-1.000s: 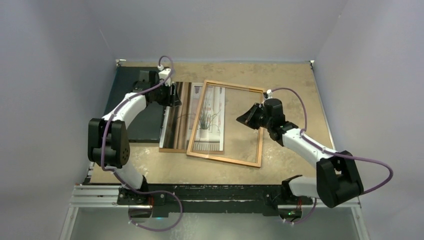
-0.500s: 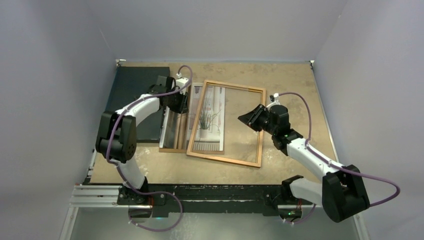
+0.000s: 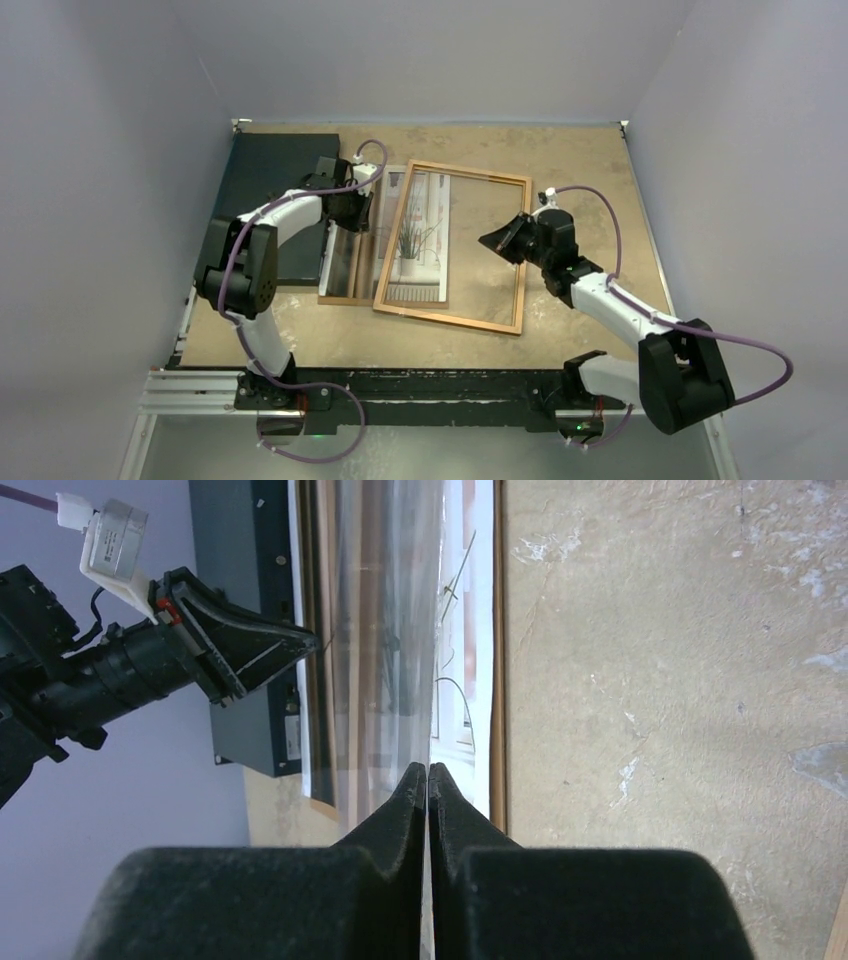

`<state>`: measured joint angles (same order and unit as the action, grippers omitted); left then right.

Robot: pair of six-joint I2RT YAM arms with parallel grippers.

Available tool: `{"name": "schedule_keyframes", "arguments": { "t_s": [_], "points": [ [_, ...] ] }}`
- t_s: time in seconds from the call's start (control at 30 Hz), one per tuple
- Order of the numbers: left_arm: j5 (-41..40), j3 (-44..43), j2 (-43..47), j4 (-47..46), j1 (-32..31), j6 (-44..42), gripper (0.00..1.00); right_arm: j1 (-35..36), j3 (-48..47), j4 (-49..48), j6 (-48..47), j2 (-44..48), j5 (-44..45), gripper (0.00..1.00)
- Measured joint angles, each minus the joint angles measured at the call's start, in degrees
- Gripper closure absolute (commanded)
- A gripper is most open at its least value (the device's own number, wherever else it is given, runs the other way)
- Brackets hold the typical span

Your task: Put the photo into the frame

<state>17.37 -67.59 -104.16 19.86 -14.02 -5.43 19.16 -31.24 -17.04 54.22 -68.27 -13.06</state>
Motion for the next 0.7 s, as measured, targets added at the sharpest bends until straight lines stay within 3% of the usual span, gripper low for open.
{"name": "schedule_keyframes", "arguments": {
  "t_s": [0.13,0.37,0.7],
  "points": [
    [-1.0,0.0,0.0,0.1,0.0,-0.3,0.86,0.0,0.3,0.6,-0.2,1.1,1.7,1.0],
    [-1.6,0.0,0.0,0.7,0.0,-0.4,0.86,-0.5,7.5,1.6,1.0,12.1,8.9,1.0],
    [-1.6,-1.8,-1.5,0.8,-0.5,-0.2,0.86,-1.0,9.5,3.9,1.7,16.4,14.3,1.0]
  ]
}}
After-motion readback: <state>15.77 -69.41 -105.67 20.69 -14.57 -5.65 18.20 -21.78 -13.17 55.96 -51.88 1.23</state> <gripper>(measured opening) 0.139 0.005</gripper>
